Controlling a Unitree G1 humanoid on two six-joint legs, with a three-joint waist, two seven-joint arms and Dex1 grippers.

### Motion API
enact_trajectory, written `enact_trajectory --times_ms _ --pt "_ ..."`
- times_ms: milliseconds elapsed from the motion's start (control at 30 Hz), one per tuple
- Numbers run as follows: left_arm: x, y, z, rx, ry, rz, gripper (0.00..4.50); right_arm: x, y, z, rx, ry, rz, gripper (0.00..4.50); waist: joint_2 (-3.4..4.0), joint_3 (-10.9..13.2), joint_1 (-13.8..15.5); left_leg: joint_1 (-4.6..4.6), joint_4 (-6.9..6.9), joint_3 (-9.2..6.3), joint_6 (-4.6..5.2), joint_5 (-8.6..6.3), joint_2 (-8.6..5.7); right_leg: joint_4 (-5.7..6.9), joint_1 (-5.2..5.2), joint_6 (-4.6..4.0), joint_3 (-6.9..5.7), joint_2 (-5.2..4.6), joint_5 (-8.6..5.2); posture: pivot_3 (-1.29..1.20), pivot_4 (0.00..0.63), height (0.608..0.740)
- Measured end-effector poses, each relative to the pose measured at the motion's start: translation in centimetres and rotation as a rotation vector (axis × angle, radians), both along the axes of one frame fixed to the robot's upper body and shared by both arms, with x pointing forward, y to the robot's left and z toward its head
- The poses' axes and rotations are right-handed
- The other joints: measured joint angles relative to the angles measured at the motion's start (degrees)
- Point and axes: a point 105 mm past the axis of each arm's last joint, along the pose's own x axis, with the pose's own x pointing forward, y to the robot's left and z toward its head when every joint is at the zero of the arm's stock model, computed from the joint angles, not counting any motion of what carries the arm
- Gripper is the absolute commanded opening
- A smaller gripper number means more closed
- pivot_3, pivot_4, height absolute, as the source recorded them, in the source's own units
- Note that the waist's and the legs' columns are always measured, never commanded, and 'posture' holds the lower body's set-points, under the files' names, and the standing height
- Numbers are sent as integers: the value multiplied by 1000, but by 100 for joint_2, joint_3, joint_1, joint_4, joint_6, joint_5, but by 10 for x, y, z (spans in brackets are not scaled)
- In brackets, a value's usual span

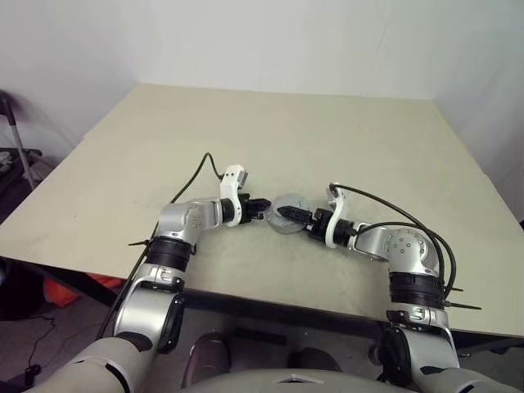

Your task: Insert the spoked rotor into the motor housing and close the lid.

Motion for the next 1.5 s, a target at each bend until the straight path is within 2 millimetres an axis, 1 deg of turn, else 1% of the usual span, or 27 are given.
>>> enact_trajectory --times_ms 33,67,100,200,367,533,600,700,767,800,833,867,900,933,967,1000,1067,1133,1167,1200,1267,1333,1433,1500 --pt "1 1 0 -1 -2 4 0 0 1 0 14 1 6 2569 0 0 1 1 0 0 0 0 0 1 0 0 0 0 0 0 0 740" --pt "1 1 0 1 -3 6 0 0 3 2 24 -7 10 2326 6 -4 2 2 0 0 0 0 -1 1 2 0 0 0 0 0 0 740" --pt "1 2 0 4 -3 9 0 1 3 3 19 -13 11 2200 7 -5 6 5 0 0 0 0 -1 1 6 0 1 -1 0 0 0 740" --pt "1 3 -2 3 -1 16 0 4 1 4 4 -24 4 2200 7 -5 31 5 5 -1 -2 1 -2 0 11 3 1 -4 2 0 0 740" --pt "1 5 -2 -9 -4 27 0 5 2 3 29 -13 -15 2136 7 -5 27 6 5 -1 -4 3 -2 3 9 4 1 -4 3 0 0 740" --pt "7 16 4 -110 13 105 0 7 7 7 93 11 -36 2135 6 -3 2 -15 5 0 -5 4 -2 7 -13 2 1 -4 4 0 0 740" --pt "13 31 10 -169 11 181 0 12 8 17 155 13 -50 2135 7 -2 -23 -35 5 0 -5 4 -1 10 -37 1 0 -2 6 0 0 740" --pt "18 63 19 -264 5 311 0 25 11 43 240 -29 -71 2135 7 -2 -41 -68 5 -1 -3 3 2 16 -80 20 -3 2 18 0 0 740" --pt "16 87 21 -311 4 389 0 31 18 61 287 -62 -68 2135 7 -2 -34 -89 6 0 4 0 2 31 -106 21 -5 3 20 0 0 740" --pt "12 95 21 -335 8 416 0 32 23 66 306 -66 -61 2135 7 -2 -28 -91 6 -1 6 -2 2 33 -108 20 -7 3 20 0 0 740" --pt "7 106 22 -383 10 445 180 33 29 71 323 -65 -50 2135 7 -2 -29 -101 6 -1 7 -2 2 36 -118 18 -9 4 18 0 0 740" --pt "3 112 23 -418 14 462 391 32 34 72 336 -60 -38 2135 6 -2 -21 -110 7 -2 8 -2 3 35 -122 17 -14 5 17 0 0 740" --pt "-2 116 26 -454 9 467 588 31 40 74 342 -53 -25 2135 5 -1 -19 -118 7 -2 8 -2 4 35 -128 17 -16 5 17 0 0 740" --pt "-9 118 32 -497 -4 458 935 31 45 74 339 -46 -14 2135 5 -1 -10 -134 14 -5 8 -3 4 34 -136 17 -21 5 17 0 0 740" --pt "-13 117 38 -529 -15 443 1210 31 47 75 335 -41 -9 2135 5 -1 19 -148 21 -7 9 -4 5 34 -138 17 -30 4 17 0 0 740" --pt "-17 116 44 -556 -27 423 1622 32 49 75 332 -36 -4 2135 5 -1 40 -156 31 -6 11 -6 8 35 -138 18 -39 4 18 0 0 740" --pt "-24 111 52 -608 -35 391 2280 33 55 77 339 -23 13 2135 5 -1 63 -157 39 -5 11 -7 8 41 -132 19 -42 2 19 0 0 740" --pt "-30 105 54 -650 -22 368 2922 34 62 80 354 -9 42 2135 4 -1 59 -152 44 -9 2 -2 9 43 -130 21 -40 1 19 0 0 740" --pt "-32 102 53 -671 -4 359 3330 34 65 83 359 -8 57 2135 4 0 51 -147 44 -11 -8 4 10 45 -128 22 -39 2 20 0 0 740" --pt "-34 99 53 -693 18 346 3595 35 68 86 363 -11 70 2135 2 1 43 -142 44 -12 -16 9 10 51 -126 26 -37 2 22 0 0 740" --pt "-37 91 54 -748 66 310 3595 35 73 93 362 -24 95 2135 1 1 37 -126 45 -16 -31 18 9 63 -119 29 -30 2 24 0 0 740" --pt "-39 87 53 -788 106 293 3595 33 77 97 362 -27 125 2135 0 2 26 -100 41 -20 -38 22 9 66 -102 31 -24 3 24 0 0 740" --pt "-36 87 51 -828 143 304 3595 28 83 97 359 -20 168 2135 0 2 9 -94 40 -21 -44 26 9 67 -98 34 -21 4 25 0 0 740" --pt "-33 88 53 -864 152 308 3595 25 84 98 363 -28 185 2135 -1 2 16 -99 40 -22 -45 26 6 66 -98 37 -20 4 28 0 0 740"
